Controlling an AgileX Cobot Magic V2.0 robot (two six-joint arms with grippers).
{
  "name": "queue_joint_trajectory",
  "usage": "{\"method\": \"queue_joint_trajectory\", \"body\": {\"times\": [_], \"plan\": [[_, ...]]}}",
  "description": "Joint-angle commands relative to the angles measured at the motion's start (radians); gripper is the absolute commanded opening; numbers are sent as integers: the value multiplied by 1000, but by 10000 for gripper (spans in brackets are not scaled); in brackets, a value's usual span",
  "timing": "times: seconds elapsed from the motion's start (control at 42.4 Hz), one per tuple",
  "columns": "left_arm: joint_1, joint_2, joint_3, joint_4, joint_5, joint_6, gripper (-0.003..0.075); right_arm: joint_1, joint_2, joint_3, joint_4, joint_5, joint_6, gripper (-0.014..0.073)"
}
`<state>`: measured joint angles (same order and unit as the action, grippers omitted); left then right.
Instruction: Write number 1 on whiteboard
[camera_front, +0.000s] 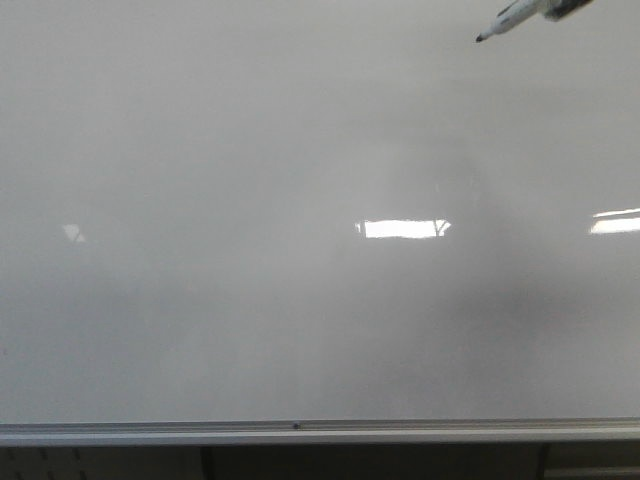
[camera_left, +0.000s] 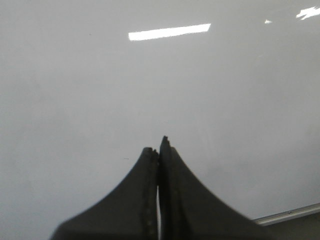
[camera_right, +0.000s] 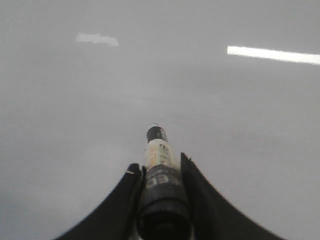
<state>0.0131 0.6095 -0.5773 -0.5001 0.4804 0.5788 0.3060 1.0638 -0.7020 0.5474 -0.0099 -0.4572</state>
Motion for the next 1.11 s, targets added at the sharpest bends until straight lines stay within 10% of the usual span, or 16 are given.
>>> {"method": "queue_joint_trajectory", "body": {"times": [0.0, 1.084], "plan": [[0, 0, -27, -24, -75, -9, -20, -4, 14, -32, -72, -54, 60, -58], [0, 0, -27, -24, -75, -9, -20, -39, 232, -152, -119, -35, 79, -58]]}}
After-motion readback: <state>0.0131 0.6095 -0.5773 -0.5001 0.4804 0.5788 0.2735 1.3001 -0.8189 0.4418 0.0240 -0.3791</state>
